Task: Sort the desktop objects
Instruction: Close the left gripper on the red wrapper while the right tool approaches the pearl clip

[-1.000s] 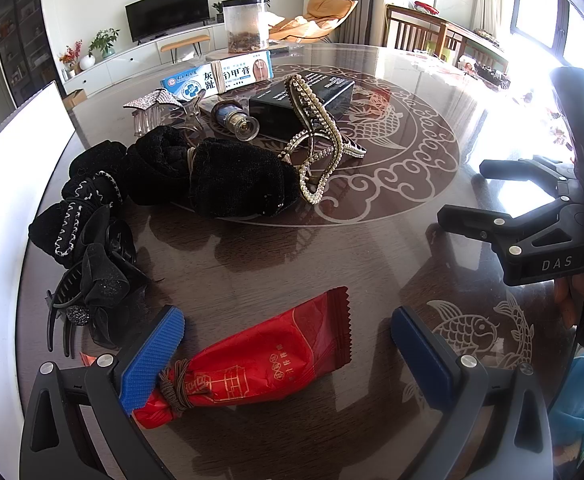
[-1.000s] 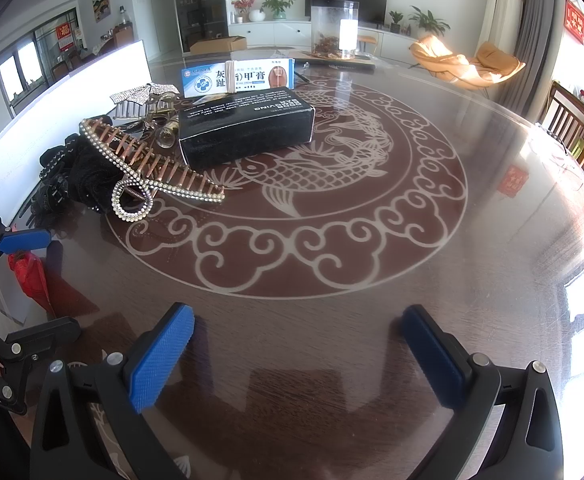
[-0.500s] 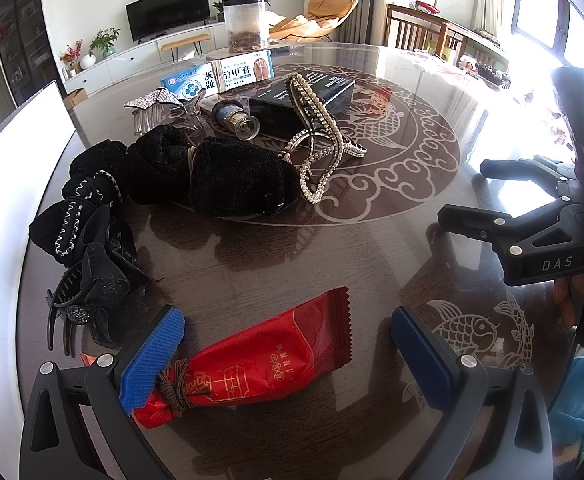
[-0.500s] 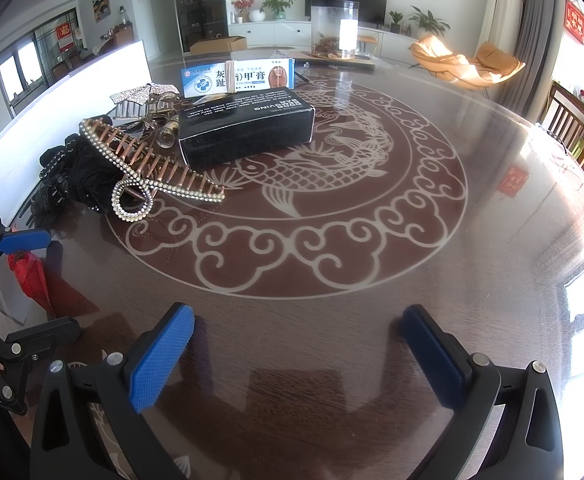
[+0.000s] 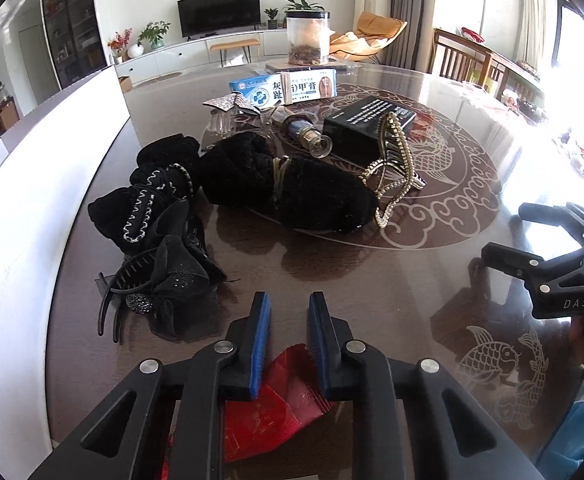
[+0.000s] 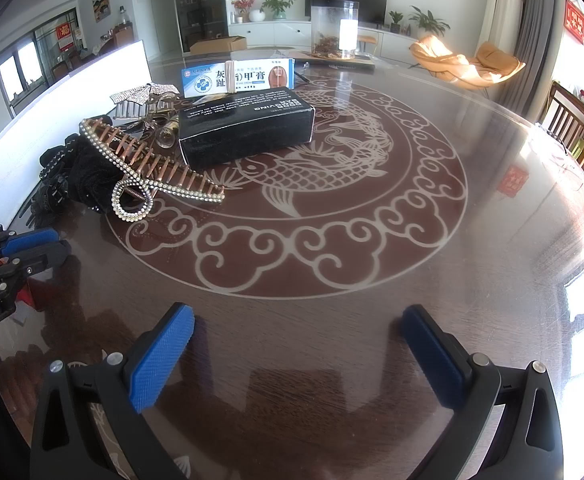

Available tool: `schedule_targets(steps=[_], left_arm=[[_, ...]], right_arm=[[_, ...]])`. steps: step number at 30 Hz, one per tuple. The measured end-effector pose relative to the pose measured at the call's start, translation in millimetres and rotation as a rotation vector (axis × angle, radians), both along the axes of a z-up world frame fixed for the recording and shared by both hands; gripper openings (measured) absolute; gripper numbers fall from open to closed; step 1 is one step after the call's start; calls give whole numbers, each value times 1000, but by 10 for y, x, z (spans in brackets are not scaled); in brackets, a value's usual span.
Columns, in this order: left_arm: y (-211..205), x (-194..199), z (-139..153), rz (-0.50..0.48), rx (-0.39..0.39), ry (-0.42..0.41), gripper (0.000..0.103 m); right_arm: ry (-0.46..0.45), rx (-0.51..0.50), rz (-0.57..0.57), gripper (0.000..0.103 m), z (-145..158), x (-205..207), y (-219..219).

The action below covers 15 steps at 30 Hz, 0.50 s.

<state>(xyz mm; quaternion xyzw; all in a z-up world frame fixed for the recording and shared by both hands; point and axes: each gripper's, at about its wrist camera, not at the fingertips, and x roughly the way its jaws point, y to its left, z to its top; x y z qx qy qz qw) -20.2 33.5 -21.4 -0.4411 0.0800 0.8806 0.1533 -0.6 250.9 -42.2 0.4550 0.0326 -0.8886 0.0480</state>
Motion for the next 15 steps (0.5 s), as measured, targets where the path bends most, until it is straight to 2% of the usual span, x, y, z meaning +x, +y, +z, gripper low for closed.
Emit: schedule_targets(steps=[5,13,14,15], left_arm=[[-173,-90,-6,100,11,-1,19],[-191,-87,-9,105,-2,4,20],[-196,-92,-7,108,-3,4,22],[-201,-94,-8,117,-12,6,30]], right_arm=[[0,0,0,103,1,1,-2],[0,0,0,103,0,0,-2],[0,0,0,103,-1,-1,-2],[0,0,0,103,-3,-3,3]])
